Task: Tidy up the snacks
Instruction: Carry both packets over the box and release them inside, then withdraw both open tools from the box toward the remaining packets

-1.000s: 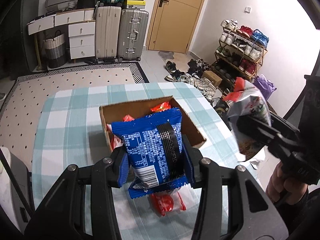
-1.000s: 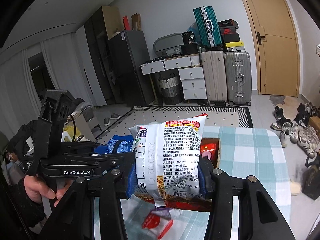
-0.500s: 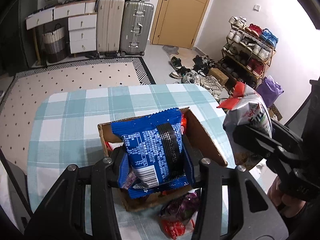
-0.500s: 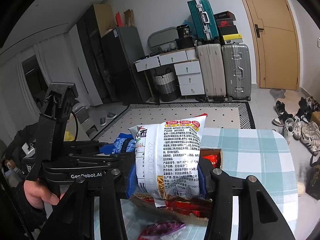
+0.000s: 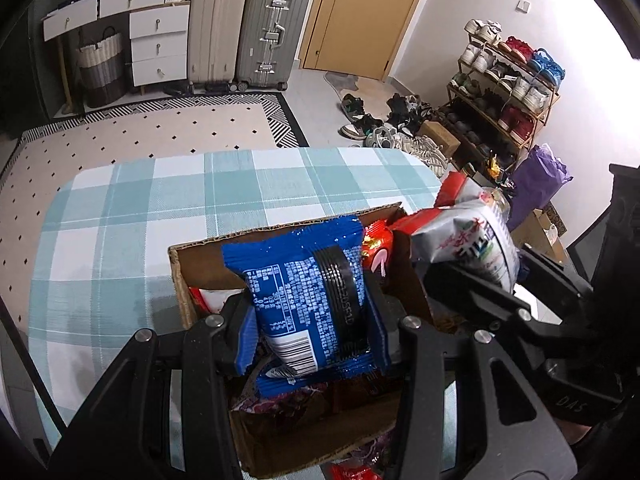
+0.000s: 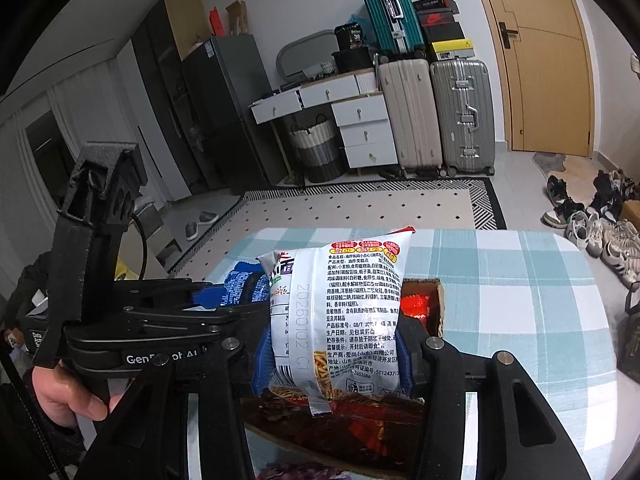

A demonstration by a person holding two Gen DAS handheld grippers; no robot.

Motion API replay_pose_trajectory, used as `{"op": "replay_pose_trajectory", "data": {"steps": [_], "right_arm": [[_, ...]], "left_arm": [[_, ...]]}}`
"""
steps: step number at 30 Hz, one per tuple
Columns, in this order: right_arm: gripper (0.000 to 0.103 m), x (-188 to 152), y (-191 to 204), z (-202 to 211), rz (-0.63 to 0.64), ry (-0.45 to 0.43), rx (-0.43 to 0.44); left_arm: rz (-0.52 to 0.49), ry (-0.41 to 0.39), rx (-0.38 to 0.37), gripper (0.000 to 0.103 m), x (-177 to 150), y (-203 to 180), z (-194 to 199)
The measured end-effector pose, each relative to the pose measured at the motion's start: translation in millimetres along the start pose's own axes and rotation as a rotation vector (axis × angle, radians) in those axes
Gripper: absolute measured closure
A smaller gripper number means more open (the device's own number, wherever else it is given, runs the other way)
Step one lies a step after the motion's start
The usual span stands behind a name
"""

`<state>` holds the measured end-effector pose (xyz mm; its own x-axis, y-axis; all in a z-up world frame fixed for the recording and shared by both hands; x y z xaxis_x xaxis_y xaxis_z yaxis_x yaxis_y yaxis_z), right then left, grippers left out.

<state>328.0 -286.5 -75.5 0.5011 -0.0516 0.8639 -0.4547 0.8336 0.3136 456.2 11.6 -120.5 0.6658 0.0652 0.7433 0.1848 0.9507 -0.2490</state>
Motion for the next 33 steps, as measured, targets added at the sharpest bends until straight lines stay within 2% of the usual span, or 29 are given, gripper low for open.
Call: {"op": "replay_pose_trajectory", "data": {"steps": [2,4,6,9,15,22,27,33], "right_arm": [[0.053,-3,-6,-5,-0.008,0.005,-0.011],[0.042,-6,-10,-7,-0.013,0.015,-0.015],[0.026,-6,-15,-6,-0.027,0.011,-0.017],[0.020,-2,-20,7,-0.031,-0.028,-0.025],[0.018,6,-25,31,-0.043,-0.063,-0.030],[0.017,12,-10,65,-0.020,-0.096,-0.027],[0.016,14,6,94,-0.002,-0.124,-0.022],[0.013,14,23,129,0.018,-0.155,-0.016]], "left_arm": [[0.005,0.008,-0.009,0.061,-1,1,-5],[0.012,0.018,-0.008,0.055,-2,3,-9],[0.015,0.010,-0.009,0.041,-2,5,-8],[0.000,-0.021,0.009,0.033,-1,6,3],[-0.020,-0.050,0.027,0.033,0,0,27],[-0.040,-0.078,0.036,0.032,-6,-18,64],[-0.052,-0.104,0.048,0.024,-11,-29,93],[-0.059,-0.134,0.058,0.021,-18,-41,127]]}}
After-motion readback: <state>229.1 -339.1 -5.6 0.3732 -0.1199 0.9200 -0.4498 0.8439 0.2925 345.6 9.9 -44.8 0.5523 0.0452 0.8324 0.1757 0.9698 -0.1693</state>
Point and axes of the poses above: each gripper's, at about its wrist camera, not at the fingertips, and z roughly against the way its jaws point, y to its left, x to its top, the point moved 6 cm from there along -z, roughly the way its jaws point, and after that the axes turned 12 degrees about -y, right-handed, at the moved point
